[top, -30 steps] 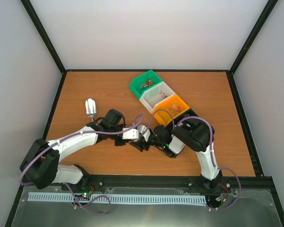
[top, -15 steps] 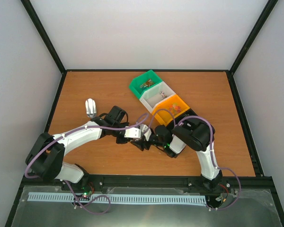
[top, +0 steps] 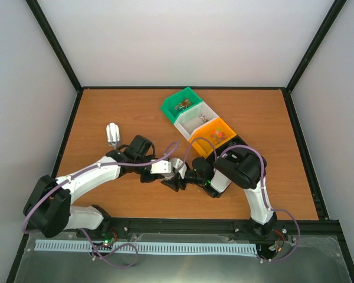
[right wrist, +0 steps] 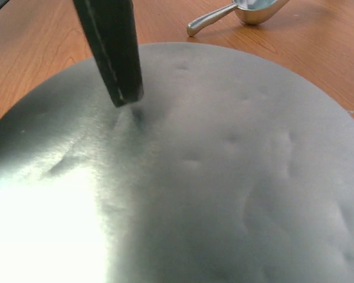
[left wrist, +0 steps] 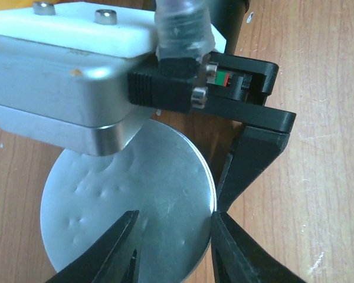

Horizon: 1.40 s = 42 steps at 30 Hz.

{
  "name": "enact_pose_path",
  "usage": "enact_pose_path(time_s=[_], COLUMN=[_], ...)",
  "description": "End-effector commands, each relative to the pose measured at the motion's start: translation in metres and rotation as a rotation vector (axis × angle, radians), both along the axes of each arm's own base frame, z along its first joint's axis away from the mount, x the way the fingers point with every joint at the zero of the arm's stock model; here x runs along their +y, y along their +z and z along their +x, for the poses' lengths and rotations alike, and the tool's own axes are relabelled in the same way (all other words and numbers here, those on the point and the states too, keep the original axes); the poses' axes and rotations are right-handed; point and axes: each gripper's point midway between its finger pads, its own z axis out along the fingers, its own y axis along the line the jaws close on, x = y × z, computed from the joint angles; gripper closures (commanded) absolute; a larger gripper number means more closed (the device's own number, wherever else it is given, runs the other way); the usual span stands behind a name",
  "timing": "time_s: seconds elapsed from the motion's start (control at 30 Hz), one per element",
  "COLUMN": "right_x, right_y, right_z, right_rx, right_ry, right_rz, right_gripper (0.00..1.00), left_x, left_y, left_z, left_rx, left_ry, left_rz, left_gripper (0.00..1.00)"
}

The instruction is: Pack the candies

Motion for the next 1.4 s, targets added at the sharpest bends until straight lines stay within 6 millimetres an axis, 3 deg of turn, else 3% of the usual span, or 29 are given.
enact_pose_path(time_s=[0.0, 0.1, 0.37, 0.47, 0.67, 0.9, 1.37], right_x=[-0.005, -0.004, -0.003, -0.004, -0.005, -0.008, -0.013], right_y=[-0.029, -0.030, -0.033, -0.033, -0.034, -0.034, -0.037], right_z=[-0.026, -0.025, -0.023, -0.024, -0.029, -0.039, -0.047], right_rx=[0.105, 0.109, 0.122, 0.118, 0.103, 0.097, 0.115], right_ry=[0.062, 0.057, 0.051, 0.054, 0.084, 0.126, 0.154], right_rz=[-0.059, -0.064, -0.070, -0.072, -0.078, -0.080, -0.091], right_gripper=[0.51, 0.51, 0.51, 0.51, 0.53, 0.55, 0.58], left_x=[-0.008, -0.012, -0.022, -0.022, -0.004, 0.019, 0.053], left_y=[0.013, 0.011, -0.002, -0.011, -0.026, -0.046, -0.048], left_z=[-0.001, -0.011, -0.012, -0.012, -0.013, -0.015, -0.009], left_rx=[-0.040, -0.035, -0.046, -0.077, -0.109, -0.125, -0.171], left_ry=[0.000, -0.033, -0.038, -0.042, -0.028, -0.029, -0.046], left_rz=[-0.052, -0.064, -0.042, -0.006, 0.075, 0.168, 0.231], left_gripper=[0.64, 0.64, 0.61, 0.68, 0.81, 0.86, 0.90])
